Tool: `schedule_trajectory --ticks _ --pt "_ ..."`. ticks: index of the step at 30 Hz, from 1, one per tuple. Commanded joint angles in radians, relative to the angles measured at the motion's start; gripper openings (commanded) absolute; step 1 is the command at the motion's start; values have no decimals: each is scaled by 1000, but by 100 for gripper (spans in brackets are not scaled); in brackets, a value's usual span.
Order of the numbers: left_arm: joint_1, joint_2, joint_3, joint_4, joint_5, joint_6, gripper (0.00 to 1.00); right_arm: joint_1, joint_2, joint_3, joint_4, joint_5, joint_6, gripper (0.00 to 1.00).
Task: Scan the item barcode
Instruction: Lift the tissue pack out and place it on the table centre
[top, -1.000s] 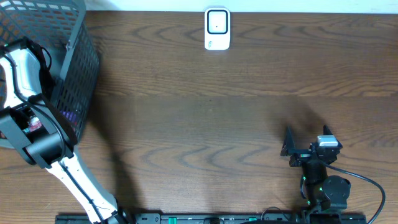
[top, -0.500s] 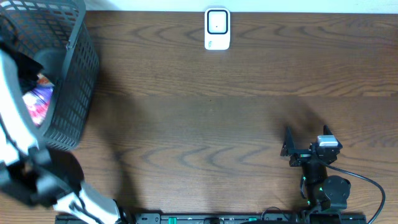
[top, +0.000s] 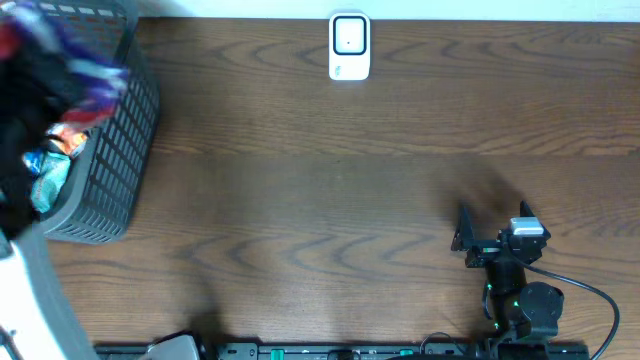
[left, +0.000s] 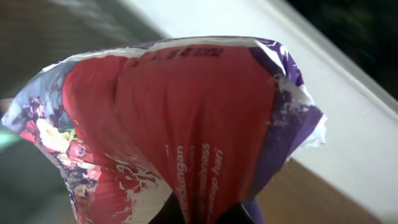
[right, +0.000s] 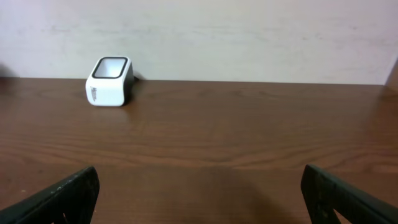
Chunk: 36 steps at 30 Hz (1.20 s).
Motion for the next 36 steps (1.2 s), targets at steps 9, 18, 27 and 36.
schedule_trajectory --ticks 9,18,27,36 --pt "-492 155 -20 19 -4 54 7 -2 -4 -2 -3 1 -8 99" --pt "-711 475 -20 48 -175 53 7 -2 -4 -2 -3 0 -8 99" --pt "-845 759 -20 62 -175 -3 7 -2 -4 -2 -3 0 -8 99" --pt "-866 792 -9 90 -175 -3 87 -2 -4 -2 -3 0 -8 99"
